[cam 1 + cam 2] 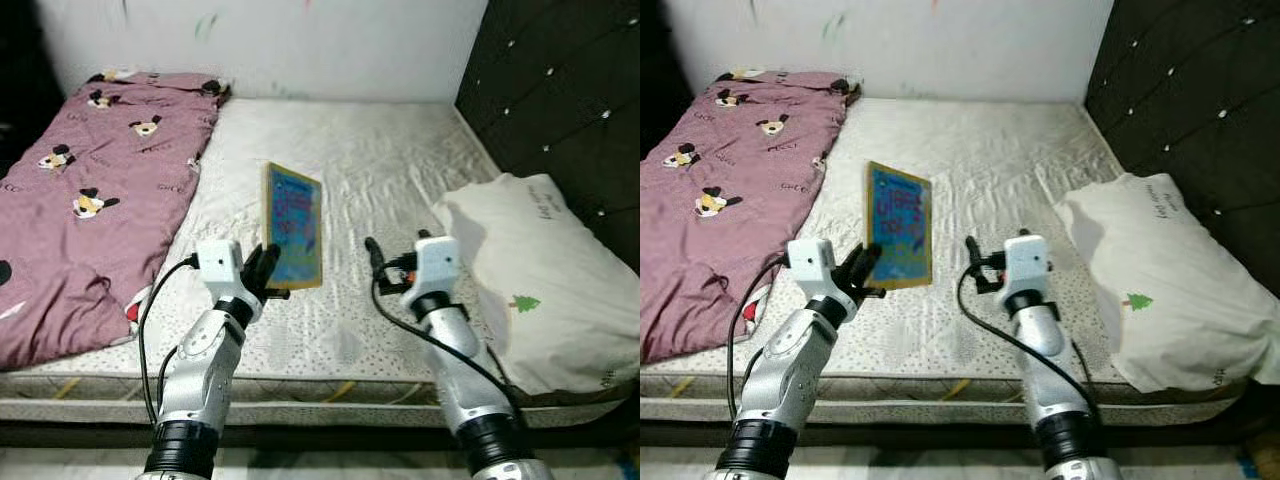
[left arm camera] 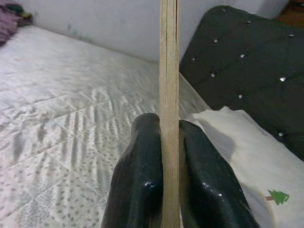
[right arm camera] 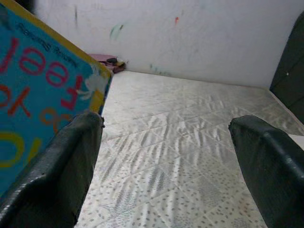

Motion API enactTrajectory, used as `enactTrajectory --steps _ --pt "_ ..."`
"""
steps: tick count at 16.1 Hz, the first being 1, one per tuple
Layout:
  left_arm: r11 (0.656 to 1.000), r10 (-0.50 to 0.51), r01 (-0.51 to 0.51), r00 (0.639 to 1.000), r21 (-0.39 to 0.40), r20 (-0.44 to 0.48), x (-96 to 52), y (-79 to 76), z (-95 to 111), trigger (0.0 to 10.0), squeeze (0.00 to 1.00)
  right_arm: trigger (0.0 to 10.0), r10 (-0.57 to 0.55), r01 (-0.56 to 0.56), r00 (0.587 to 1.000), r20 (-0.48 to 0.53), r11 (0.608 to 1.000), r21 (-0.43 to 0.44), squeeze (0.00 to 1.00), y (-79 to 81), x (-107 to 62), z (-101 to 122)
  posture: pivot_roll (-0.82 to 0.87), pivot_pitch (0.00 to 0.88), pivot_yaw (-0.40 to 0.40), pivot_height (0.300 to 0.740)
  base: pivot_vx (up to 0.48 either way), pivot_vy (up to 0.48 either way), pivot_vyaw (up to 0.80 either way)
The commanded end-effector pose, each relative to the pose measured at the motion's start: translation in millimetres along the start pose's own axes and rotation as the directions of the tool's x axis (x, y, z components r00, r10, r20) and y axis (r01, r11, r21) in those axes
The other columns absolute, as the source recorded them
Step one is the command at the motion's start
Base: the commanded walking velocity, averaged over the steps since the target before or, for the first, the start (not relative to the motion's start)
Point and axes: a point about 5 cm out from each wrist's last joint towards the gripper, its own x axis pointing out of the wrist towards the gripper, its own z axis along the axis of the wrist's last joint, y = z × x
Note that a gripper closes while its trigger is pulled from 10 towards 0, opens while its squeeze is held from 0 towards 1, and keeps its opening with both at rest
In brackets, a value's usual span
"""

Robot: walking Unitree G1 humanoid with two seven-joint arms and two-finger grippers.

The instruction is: Clean up the room

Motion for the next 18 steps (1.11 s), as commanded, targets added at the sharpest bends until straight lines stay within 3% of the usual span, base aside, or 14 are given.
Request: enactTrajectory --steps 1,16,18 --pt "1.0 0.0 -0.001 1.0 0.018 0.025 1.8 2.5 7.7 10.0 0.0 10.0 0.009 -0.009 1.0 -0.008 1.0 -0.011 0.0 2.9 0.8 -0.5 0.0 0.0 -0.02 0.74 0.0 -0.255 0.0" --pt "1.0 0.009 -0.009 1.0 0.011 0.017 3.2 3.2 7.7 10.0 0.0 10.0 0.009 -0.009 1.0 -0.018 1.0 -0.002 0.0 2.4 1.7 -1.5 -0.01 0.0 -0.019 0.74 0.0 -0.344 0.0" --pt "1.0 0.009 -0.009 1.0 0.006 0.025 3.7 3.3 8.5 10.0 0.0 10.0 0.011 -0.011 1.0 -0.018 1.0 -0.004 0.0 2.9 2.2 -1.1 -0.01 0.0 -0.019 0.74 0.0 0.0 0.0"
